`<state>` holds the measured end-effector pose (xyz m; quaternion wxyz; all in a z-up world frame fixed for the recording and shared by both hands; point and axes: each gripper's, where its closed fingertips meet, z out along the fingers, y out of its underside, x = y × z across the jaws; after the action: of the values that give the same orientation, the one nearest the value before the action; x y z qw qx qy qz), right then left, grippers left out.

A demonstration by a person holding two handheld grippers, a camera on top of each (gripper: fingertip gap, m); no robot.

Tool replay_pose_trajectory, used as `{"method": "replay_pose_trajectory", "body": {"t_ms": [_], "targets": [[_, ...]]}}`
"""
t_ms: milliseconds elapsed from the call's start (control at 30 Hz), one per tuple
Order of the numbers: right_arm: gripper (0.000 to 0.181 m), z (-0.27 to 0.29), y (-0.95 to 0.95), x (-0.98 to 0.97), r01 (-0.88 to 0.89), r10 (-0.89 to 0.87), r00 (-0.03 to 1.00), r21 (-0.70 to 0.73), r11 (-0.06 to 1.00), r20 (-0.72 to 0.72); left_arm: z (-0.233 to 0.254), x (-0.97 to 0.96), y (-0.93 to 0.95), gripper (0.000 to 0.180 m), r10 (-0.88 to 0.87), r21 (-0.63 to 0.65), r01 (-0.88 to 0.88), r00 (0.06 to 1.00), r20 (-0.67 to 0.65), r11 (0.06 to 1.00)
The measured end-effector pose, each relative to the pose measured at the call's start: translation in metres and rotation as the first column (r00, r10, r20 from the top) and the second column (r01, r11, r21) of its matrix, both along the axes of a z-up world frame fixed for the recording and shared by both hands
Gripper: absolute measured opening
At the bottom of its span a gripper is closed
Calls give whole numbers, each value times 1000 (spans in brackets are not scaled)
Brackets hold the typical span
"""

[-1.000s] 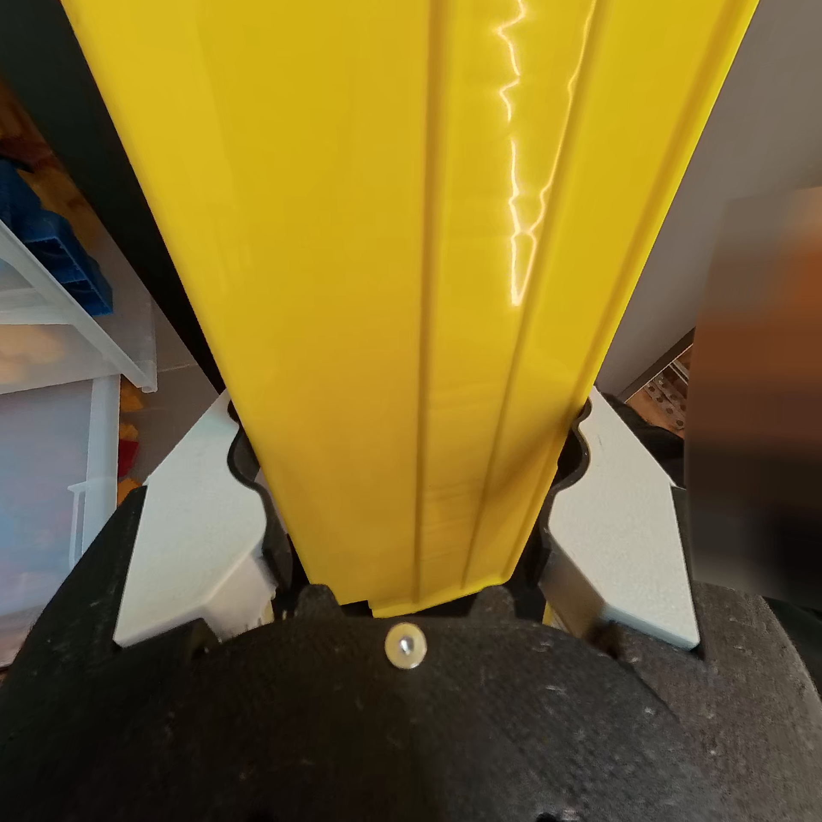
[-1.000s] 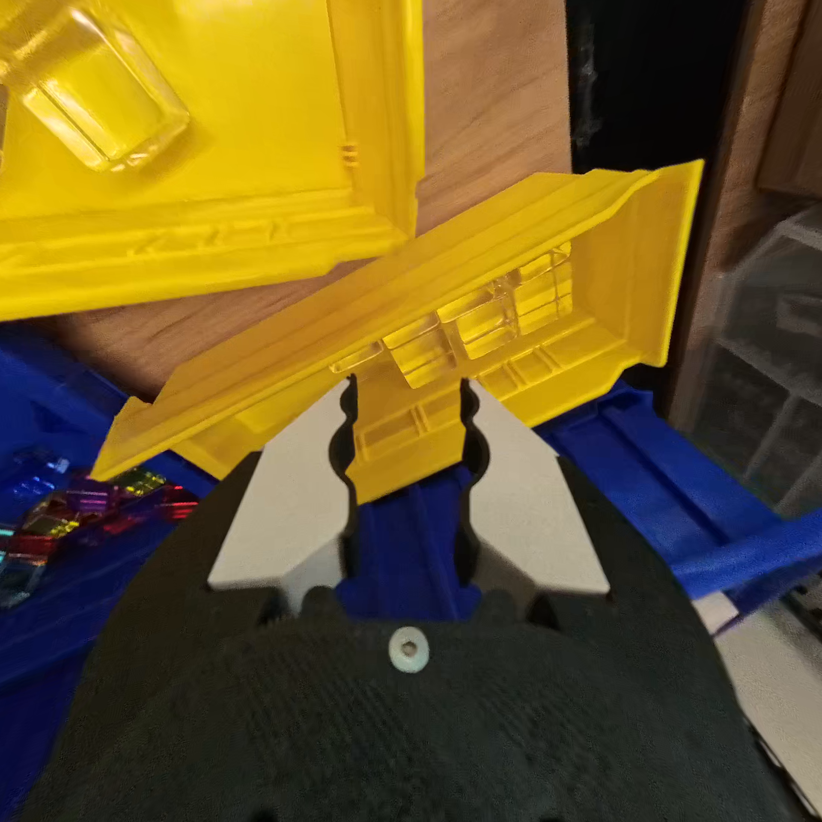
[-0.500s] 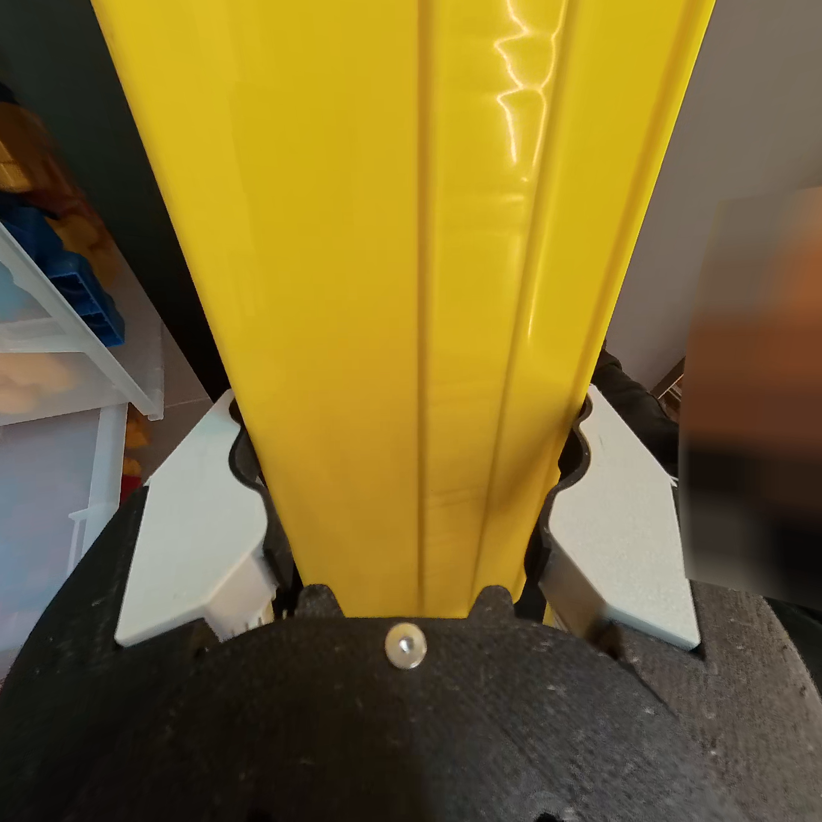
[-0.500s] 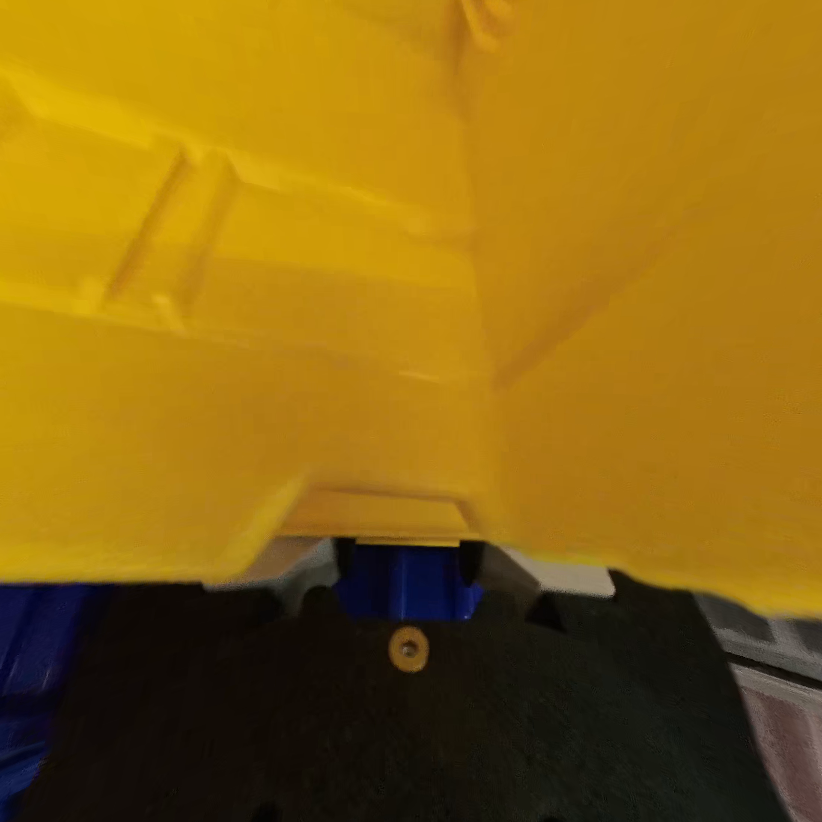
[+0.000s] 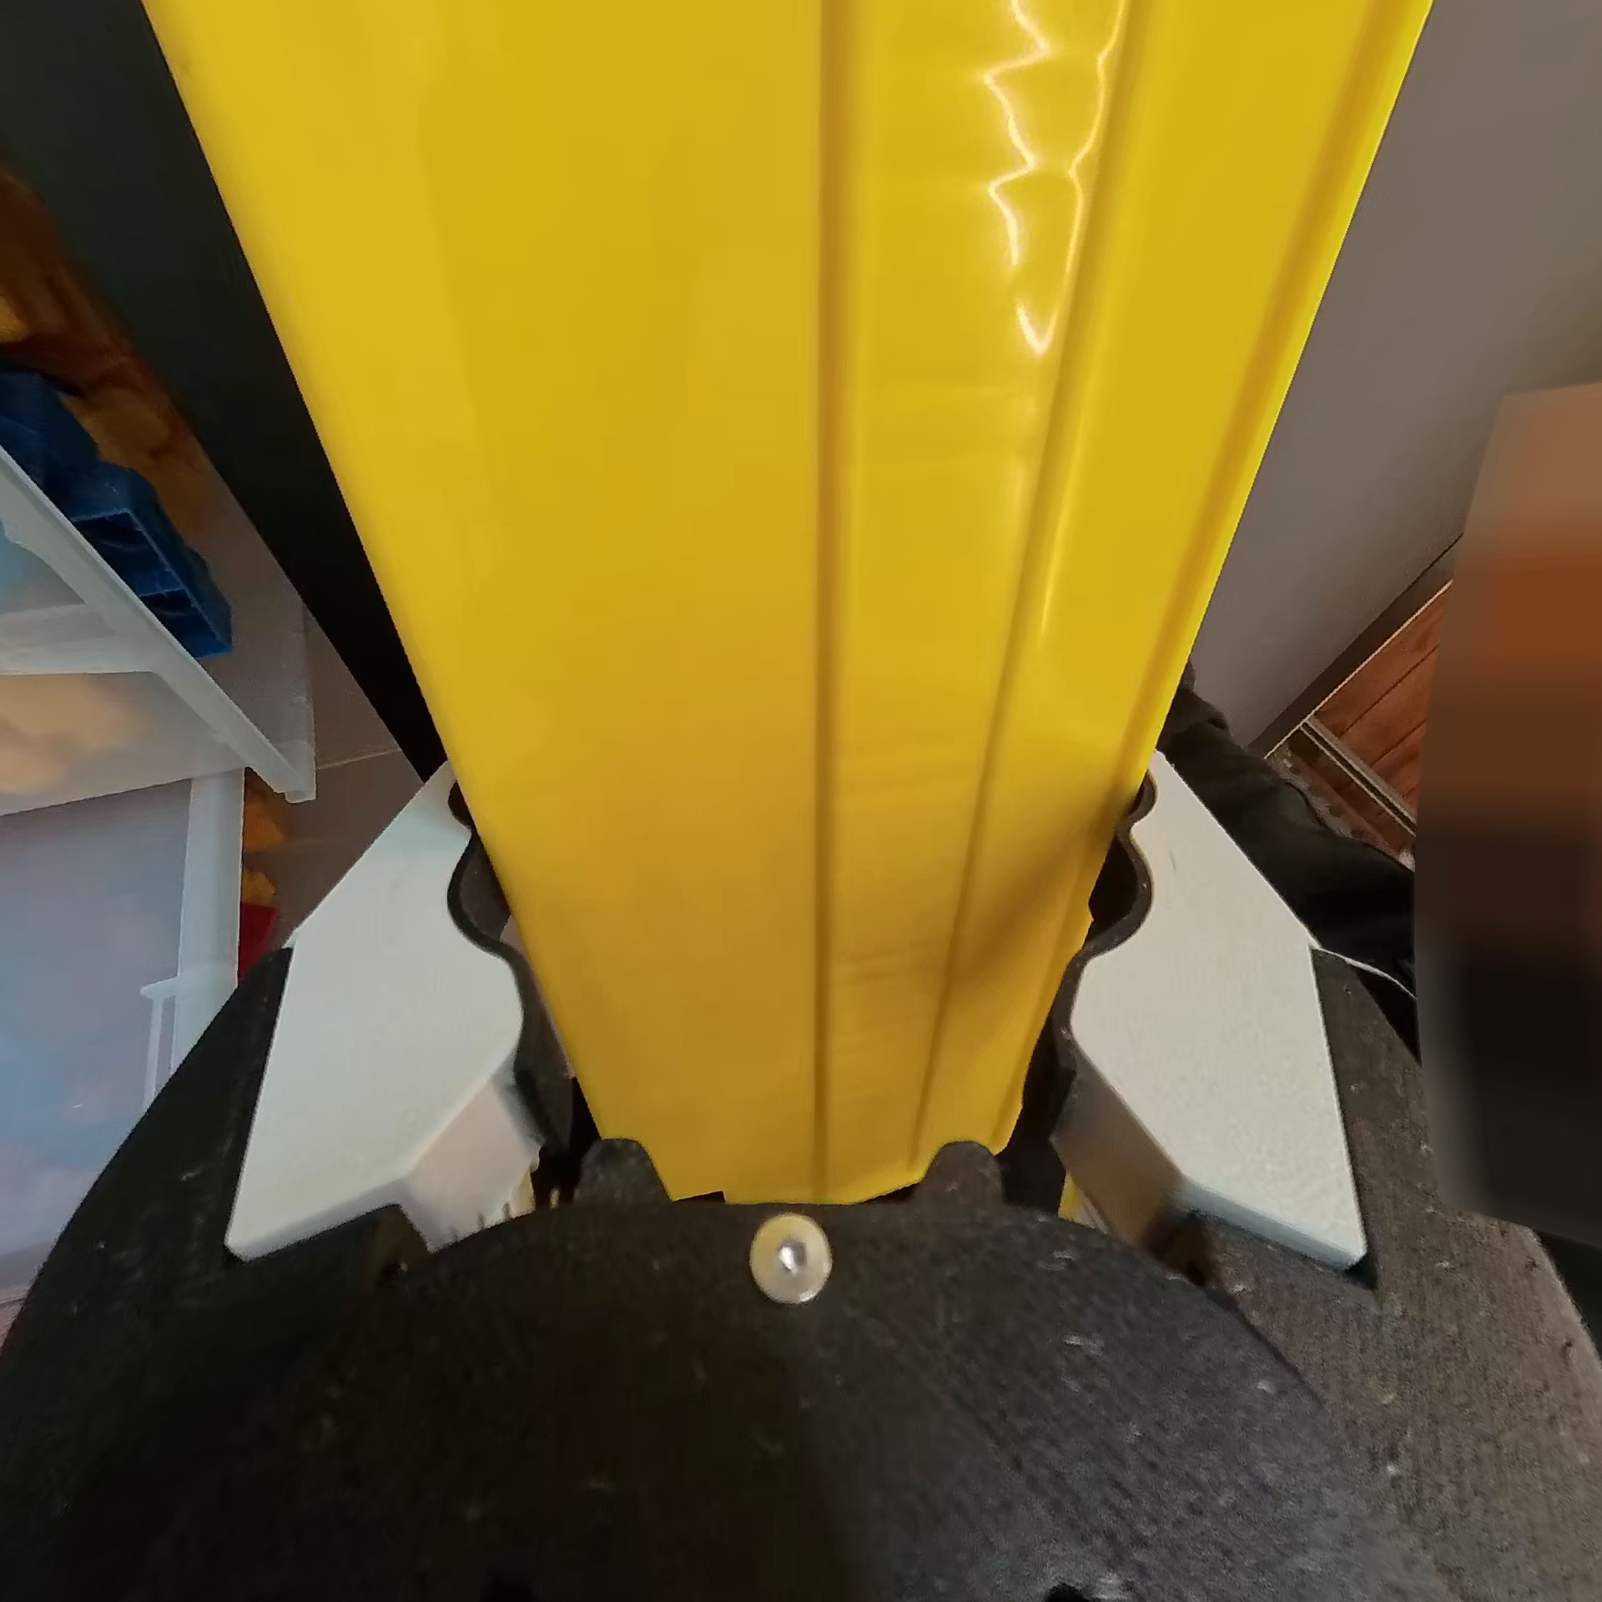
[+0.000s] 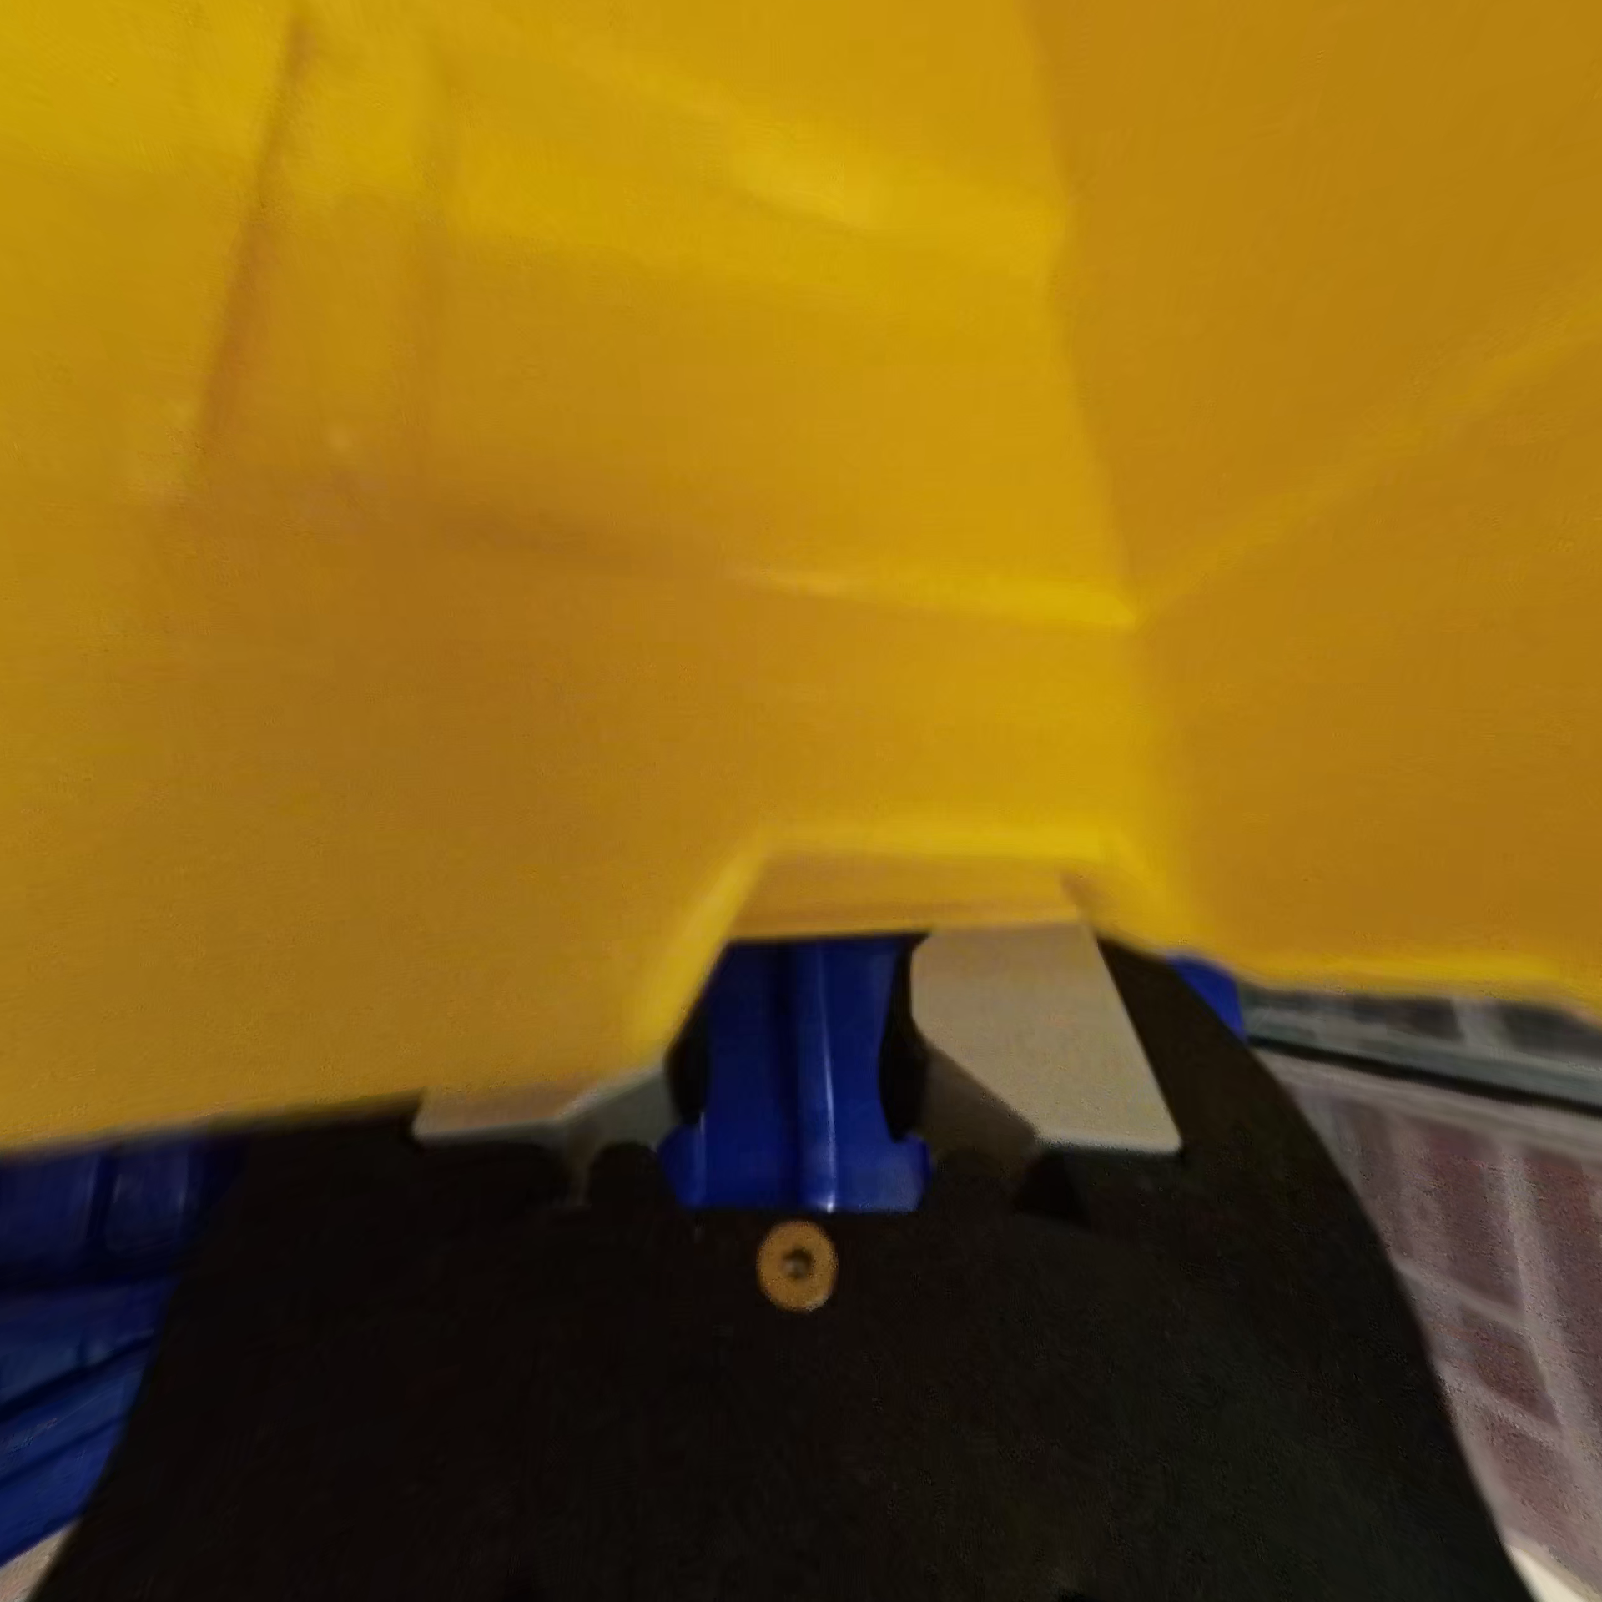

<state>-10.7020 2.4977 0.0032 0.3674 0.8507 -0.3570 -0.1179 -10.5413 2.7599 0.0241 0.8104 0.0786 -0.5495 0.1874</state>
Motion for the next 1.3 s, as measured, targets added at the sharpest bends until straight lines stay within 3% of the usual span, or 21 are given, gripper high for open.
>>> {"method": "replay_pose_trajectory", "body": {"t_ms": [33,133,233,367,433,500,633,833,1033,1167,1300], "targets": [[41,10,0,2,-6,7,1000,-22,1000,15,0,0,0,137,-1,0,1,1000,0,1000],[42,47,6,10,-3,10,996,-72,997,94,0,0,0,137,-4,0,4,1000,1,1000],[42,85,29,28,48,-27,962,-70,996,272,0,0,0,137,-12,-1,12,1000,3,1000],[42,113,87,82,121,-175,806,133,984,565,0,-1,1,137,-21,0,21,1000,5,1000],[42,112,120,111,93,-248,745,271,958,619,1,-1,1,137,-25,1,25,1000,7,1000],[42,97,139,126,63,-252,765,322,945,593,1,-1,1,137,-27,1,27,1000,8,1000],[41,45,140,132,26,-165,869,289,957,466,1,-1,1,137,-24,3,24,1000,8,1000],[41,-5,128,124,79,-168,940,291,954,296,2,-1,0,137,-14,10,14,1000,12,1000],[47,-7,127,129,102,-212,915,311,945,343,2,-1,1,137,-15,14,14,1000,13,1000],[47,36,113,133,161,-318,804,331,930,503,2,-1,1,137,-21,13,21,1000,12,1000],[47,94,59,121,327,-420,519,281,902,744,2,-1,1,137,-25,14,25,1000,12,1000]]}}
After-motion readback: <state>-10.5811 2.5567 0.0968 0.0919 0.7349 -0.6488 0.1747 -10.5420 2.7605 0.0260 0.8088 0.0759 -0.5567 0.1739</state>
